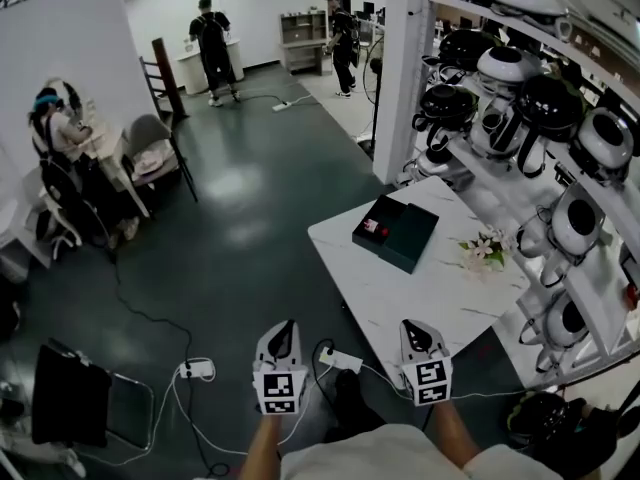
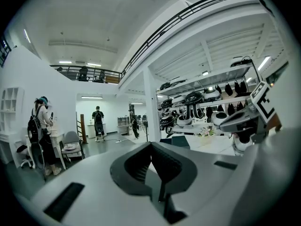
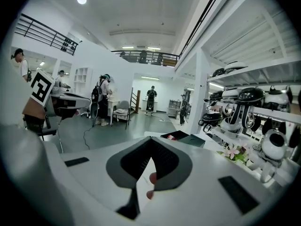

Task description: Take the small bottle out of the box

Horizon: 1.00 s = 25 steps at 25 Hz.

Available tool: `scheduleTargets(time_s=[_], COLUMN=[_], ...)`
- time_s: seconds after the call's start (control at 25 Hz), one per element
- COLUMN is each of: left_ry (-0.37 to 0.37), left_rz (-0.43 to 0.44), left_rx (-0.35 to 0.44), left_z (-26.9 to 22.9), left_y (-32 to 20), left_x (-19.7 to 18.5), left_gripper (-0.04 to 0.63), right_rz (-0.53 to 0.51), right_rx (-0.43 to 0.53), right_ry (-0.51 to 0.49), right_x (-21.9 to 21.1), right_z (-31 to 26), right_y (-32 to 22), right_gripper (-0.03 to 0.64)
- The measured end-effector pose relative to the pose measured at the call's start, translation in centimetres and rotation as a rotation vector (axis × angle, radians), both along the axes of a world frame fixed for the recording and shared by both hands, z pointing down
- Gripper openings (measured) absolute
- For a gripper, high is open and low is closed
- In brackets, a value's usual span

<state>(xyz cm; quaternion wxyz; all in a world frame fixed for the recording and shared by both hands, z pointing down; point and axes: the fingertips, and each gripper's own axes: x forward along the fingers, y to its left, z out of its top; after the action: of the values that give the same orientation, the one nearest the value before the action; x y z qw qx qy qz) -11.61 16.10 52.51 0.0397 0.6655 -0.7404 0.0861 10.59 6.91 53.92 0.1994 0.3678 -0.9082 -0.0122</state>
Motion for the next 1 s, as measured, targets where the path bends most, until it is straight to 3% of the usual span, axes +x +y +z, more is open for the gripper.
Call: scheduleTargets(time_s=[0.6,1.0], left_ry=[-0.019,-0.029], left_rz=[0.03,0.05], left_rx=[-0.007,-0.018], left_z=[-1.1,-1.0], left_y=[-15.3,-23.4], left_x=[-5.2,-5.7], left_gripper=[0.018,0.018], right_rz=[0.052,0.062], right_rx=[0.003,0.009], right_ry=[-0.039,-0.06], right_x=[-4.6,-5.8], right_z=[-0.9,-1.2], right_y=[-15.0,-23.2], right_gripper=[0.02,0.02])
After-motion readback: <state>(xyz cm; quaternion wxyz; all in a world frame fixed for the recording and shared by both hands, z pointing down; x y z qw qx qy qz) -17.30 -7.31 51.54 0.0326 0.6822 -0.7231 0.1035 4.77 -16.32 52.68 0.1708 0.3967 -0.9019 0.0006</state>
